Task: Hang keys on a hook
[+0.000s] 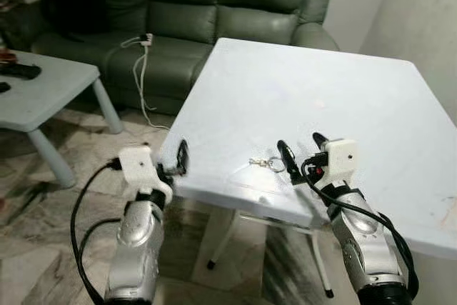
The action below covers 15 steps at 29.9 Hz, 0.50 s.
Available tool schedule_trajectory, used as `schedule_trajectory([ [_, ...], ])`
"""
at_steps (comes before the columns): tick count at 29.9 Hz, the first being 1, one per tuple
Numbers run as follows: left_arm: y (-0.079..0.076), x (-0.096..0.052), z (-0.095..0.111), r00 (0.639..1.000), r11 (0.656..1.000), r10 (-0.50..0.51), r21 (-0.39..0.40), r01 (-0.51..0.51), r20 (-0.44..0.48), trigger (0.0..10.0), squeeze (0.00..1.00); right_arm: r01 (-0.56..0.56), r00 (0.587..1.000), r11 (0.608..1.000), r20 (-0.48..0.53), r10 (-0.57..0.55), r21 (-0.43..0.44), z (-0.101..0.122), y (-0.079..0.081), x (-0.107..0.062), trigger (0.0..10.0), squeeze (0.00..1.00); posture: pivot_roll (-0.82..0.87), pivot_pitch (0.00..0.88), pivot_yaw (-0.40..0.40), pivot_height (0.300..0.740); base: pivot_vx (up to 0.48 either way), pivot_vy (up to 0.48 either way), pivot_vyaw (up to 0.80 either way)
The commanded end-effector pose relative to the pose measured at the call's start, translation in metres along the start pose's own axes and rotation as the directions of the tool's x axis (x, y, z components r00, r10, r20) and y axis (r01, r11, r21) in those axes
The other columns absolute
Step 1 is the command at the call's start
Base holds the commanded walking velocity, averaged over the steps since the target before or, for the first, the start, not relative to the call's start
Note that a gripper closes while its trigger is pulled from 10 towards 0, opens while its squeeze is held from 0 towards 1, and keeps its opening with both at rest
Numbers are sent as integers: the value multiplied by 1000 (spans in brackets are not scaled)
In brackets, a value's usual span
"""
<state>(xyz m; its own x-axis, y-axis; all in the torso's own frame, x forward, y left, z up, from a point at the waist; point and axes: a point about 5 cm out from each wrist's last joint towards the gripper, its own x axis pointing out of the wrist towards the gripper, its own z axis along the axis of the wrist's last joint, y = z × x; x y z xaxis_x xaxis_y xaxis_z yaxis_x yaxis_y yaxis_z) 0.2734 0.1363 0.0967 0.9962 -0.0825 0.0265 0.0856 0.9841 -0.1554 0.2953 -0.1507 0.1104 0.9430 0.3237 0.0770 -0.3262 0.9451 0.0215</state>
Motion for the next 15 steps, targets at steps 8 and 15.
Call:
schedule_trajectory([
  [8, -16, -3, 5, 998, 998, -63, 19, 63, 22, 10000, 0, -104, 995, 993, -14, 103, -54, 6, -2, -2, 10000, 1000, 28, 4, -78, 740, 0, 0, 0],
  [15, -24, -6, 5, 991, 989, -137, 58, 136, 8, 10000, 0, -169, 985, 981, -63, 163, -93, 5, -1, 6, 10000, 0, 31, 20, -79, 740, 0, 0, 0],
])
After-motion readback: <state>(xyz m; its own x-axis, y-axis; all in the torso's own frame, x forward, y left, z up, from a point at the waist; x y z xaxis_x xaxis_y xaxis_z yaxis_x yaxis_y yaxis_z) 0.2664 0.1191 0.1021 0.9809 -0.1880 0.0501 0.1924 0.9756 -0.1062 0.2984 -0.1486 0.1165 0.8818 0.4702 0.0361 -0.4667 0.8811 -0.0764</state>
